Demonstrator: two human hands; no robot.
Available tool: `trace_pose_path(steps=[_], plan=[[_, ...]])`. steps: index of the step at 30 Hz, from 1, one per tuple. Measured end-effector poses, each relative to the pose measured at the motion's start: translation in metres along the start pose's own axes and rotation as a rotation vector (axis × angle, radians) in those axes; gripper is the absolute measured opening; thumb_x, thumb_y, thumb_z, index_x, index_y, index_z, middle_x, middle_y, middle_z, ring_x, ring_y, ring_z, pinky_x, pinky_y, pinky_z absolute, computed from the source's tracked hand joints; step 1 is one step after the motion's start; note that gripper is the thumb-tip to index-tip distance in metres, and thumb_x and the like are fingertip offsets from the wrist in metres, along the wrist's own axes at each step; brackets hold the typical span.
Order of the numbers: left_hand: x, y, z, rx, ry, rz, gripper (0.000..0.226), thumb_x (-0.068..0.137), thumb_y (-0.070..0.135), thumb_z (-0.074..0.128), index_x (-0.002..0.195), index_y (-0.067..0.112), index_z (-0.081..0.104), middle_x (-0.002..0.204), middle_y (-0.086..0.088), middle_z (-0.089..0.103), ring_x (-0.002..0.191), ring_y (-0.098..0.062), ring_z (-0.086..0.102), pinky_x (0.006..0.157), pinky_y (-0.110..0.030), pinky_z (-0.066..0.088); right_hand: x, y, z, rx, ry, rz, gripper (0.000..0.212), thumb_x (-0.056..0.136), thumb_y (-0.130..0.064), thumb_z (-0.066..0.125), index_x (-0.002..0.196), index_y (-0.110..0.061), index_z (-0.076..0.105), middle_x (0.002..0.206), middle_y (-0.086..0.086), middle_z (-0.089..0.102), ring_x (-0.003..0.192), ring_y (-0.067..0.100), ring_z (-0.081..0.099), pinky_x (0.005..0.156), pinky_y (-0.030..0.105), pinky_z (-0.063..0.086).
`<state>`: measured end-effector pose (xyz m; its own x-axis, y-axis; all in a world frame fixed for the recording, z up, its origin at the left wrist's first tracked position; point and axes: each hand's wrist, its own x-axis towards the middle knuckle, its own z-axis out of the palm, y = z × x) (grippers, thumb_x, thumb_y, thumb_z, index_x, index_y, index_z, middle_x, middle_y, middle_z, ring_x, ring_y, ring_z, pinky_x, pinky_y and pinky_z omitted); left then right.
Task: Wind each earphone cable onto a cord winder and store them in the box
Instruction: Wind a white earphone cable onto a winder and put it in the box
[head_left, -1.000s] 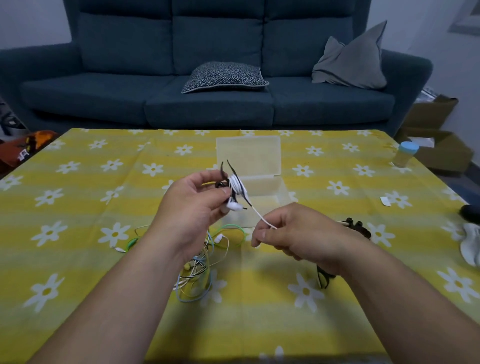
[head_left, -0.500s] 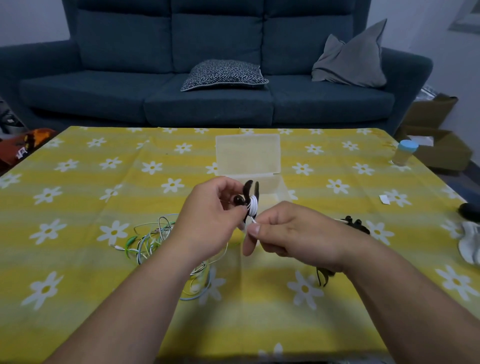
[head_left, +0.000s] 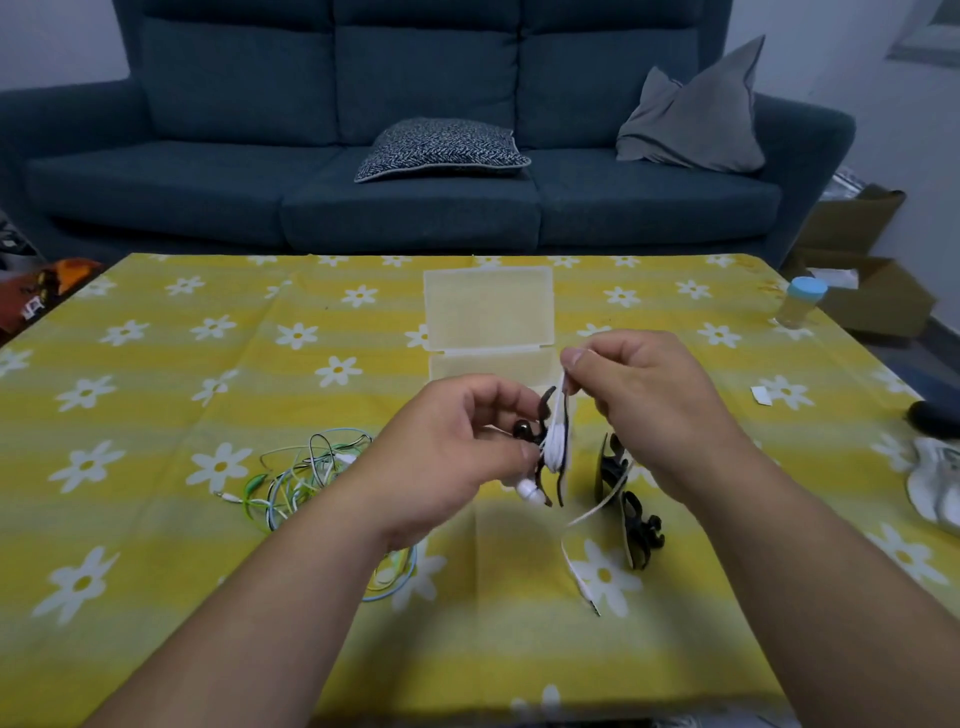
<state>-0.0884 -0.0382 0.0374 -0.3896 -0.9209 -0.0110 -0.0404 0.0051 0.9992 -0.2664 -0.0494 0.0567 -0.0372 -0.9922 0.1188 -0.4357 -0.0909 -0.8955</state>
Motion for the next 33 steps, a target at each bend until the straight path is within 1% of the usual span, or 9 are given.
trace_pose_path(steps=[3, 5, 6, 10, 16, 19, 27, 31, 33], plan=[[-0.001, 0.001, 0.000, -0.143, -0.019, -0.006, 0.030, 0.071, 0.001, 0.065, 0.101, 0.005, 0.068, 0.087, -0.014, 0.068, 0.071, -0.022, 0.062, 0.061, -0.024, 0.051, 0.002, 0.005, 0.004, 0.094, -0.029, 0.105, 0.033, 0.093, -0.021, 0.063, 0.061, -0.016, 0.058, 0.050, -0.010, 0.037, 0.044, 0.006, 0.032, 0.054, 0.027, 0.026], [-0.001, 0.005, -0.002, -0.241, 0.011, -0.003, 0.032, 0.072, -0.004, 0.067, 0.104, 0.002, 0.067, 0.088, -0.016, 0.069, 0.072, -0.024, 0.065, 0.062, -0.024, 0.054, 0.002, 0.008, 0.006, 0.107, -0.083, 0.170, 0.026, 0.094, -0.019, 0.062, 0.070, -0.010, 0.062, 0.053, -0.007, 0.040, 0.044, 0.006, 0.032, 0.052, 0.024, 0.026], [-0.001, 0.006, -0.003, -0.293, 0.048, 0.000, 0.031, 0.075, -0.008, 0.067, 0.104, 0.001, 0.066, 0.089, -0.016, 0.070, 0.072, -0.024, 0.066, 0.061, -0.024, 0.055, 0.001, 0.009, 0.008, 0.103, -0.129, 0.196, 0.024, 0.095, -0.018, 0.061, 0.074, -0.006, 0.063, 0.054, -0.005, 0.040, 0.045, 0.008, 0.031, 0.050, 0.024, 0.024], [0.002, 0.009, -0.011, -0.389, 0.262, -0.025, 0.024, 0.086, -0.010, 0.059, 0.102, 0.005, 0.066, 0.088, -0.013, 0.071, 0.072, -0.020, 0.067, 0.060, -0.022, 0.054, -0.007, 0.009, 0.016, 0.067, -0.380, 0.223, 0.033, 0.098, -0.015, 0.052, 0.068, -0.018, 0.066, 0.052, -0.006, 0.040, 0.047, 0.012, 0.028, 0.047, 0.024, 0.021], [0.003, 0.008, -0.015, -0.329, 0.426, -0.082, 0.020, 0.088, -0.011, 0.059, 0.095, 0.007, 0.065, 0.080, -0.009, 0.072, 0.059, -0.016, 0.068, 0.054, -0.019, 0.053, -0.013, 0.000, 0.018, 0.010, -0.511, 0.146, 0.031, 0.101, -0.020, 0.050, 0.079, -0.013, 0.070, 0.050, -0.010, 0.038, 0.048, 0.010, 0.030, 0.049, 0.024, 0.024], [0.003, 0.007, -0.013, -0.246, 0.419, -0.064, 0.022, 0.088, -0.013, 0.058, 0.092, 0.007, 0.065, 0.071, -0.004, 0.072, 0.059, -0.014, 0.067, 0.054, -0.018, 0.052, -0.014, -0.004, 0.017, 0.013, -0.507, 0.122, 0.031, 0.100, -0.020, 0.052, 0.077, -0.011, 0.071, 0.049, -0.010, 0.038, 0.048, 0.009, 0.030, 0.049, 0.024, 0.024], [0.004, 0.006, -0.012, -0.186, 0.394, -0.101, 0.021, 0.087, -0.012, 0.059, 0.091, 0.007, 0.065, 0.075, -0.009, 0.071, 0.059, -0.019, 0.062, 0.054, -0.019, 0.052, -0.013, -0.008, 0.011, -0.042, -0.505, 0.075, 0.032, 0.095, -0.020, 0.056, 0.067, -0.012, 0.068, 0.047, -0.013, 0.037, 0.047, 0.010, 0.030, 0.049, 0.025, 0.024], [0.004, -0.002, -0.006, 0.067, 0.380, -0.020, 0.024, 0.082, -0.014, 0.062, 0.091, 0.008, 0.066, 0.065, 0.000, 0.070, 0.057, -0.018, 0.064, 0.064, -0.034, 0.056, -0.016, -0.009, 0.015, 0.016, -0.553, 0.033, 0.031, 0.097, -0.023, 0.057, 0.073, -0.010, 0.071, 0.049, -0.012, 0.038, 0.049, 0.010, 0.030, 0.050, 0.025, 0.026], [0.005, -0.003, -0.005, 0.124, 0.365, -0.003, 0.024, 0.080, -0.013, 0.065, 0.091, 0.008, 0.067, 0.063, 0.002, 0.068, 0.055, -0.020, 0.064, 0.062, -0.032, 0.054, -0.015, -0.010, 0.014, 0.063, -0.491, 0.025, 0.030, 0.096, -0.020, 0.057, 0.073, -0.008, 0.071, 0.049, -0.012, 0.039, 0.048, 0.010, 0.029, 0.049, 0.025, 0.024]])
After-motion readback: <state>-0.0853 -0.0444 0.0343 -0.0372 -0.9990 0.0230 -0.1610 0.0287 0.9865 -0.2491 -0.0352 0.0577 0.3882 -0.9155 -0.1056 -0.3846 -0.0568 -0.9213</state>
